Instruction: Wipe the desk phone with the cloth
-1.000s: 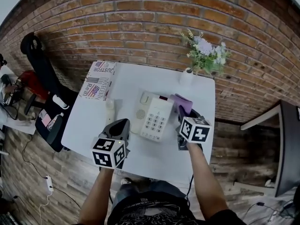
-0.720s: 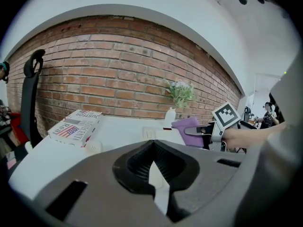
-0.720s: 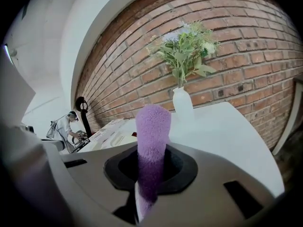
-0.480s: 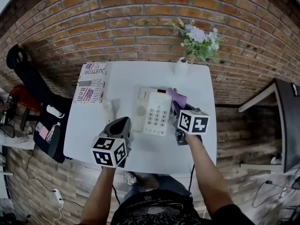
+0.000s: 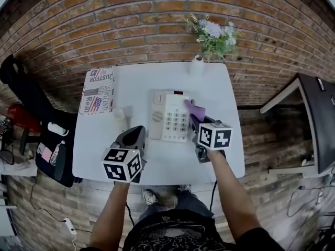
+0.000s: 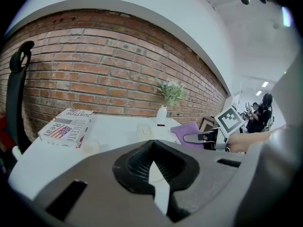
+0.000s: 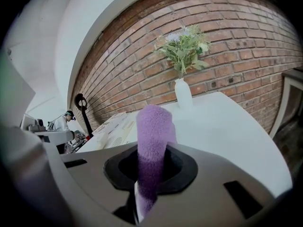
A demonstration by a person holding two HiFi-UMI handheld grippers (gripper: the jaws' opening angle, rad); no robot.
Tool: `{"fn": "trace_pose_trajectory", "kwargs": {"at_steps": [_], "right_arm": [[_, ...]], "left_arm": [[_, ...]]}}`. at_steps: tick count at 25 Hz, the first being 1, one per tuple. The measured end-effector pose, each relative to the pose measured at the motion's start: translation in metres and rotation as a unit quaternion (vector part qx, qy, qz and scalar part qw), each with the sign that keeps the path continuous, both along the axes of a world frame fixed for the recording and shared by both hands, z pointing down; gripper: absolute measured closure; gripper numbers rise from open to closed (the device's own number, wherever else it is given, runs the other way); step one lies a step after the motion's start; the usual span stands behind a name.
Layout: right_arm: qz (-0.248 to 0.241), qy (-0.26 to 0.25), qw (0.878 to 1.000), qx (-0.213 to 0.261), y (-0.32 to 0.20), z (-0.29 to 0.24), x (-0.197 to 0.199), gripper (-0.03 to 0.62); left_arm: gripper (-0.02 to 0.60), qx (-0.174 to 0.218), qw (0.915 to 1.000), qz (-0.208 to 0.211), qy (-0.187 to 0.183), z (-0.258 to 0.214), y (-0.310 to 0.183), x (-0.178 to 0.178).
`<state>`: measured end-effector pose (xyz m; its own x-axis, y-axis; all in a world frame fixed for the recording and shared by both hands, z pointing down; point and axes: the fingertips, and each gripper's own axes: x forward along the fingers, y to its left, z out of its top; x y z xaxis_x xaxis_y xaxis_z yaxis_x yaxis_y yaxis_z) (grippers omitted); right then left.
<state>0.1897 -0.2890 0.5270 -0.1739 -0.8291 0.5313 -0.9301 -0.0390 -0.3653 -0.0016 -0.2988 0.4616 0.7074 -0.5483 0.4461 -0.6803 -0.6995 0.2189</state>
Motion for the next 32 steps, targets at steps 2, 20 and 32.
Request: {"fn": "trace_pose_trajectory", "kwargs": {"at_steps": [2, 20, 32], "right_arm": [[0.003, -0.001, 1.000, -0.001, 0.007, 0.001, -0.003, 0.551], [0.039, -0.007, 0.999, -0.011, 0.069, 0.010, -0.047, 0.551], [0.073, 0.008, 0.997, -0.017, 0.106, 0.010, -0.061, 0.551]], "left_arm": [[0.580, 0.000, 1.0000, 0.005, 0.001, 0.000, 0.002, -0.003], [0.580, 0.001, 0.9980, 0.062, 0.014, -0.001, 0.027, -0.032], [0.580, 0.001, 0.9959, 0.085, 0.031, -0.001, 0.045, -0.048]]}}
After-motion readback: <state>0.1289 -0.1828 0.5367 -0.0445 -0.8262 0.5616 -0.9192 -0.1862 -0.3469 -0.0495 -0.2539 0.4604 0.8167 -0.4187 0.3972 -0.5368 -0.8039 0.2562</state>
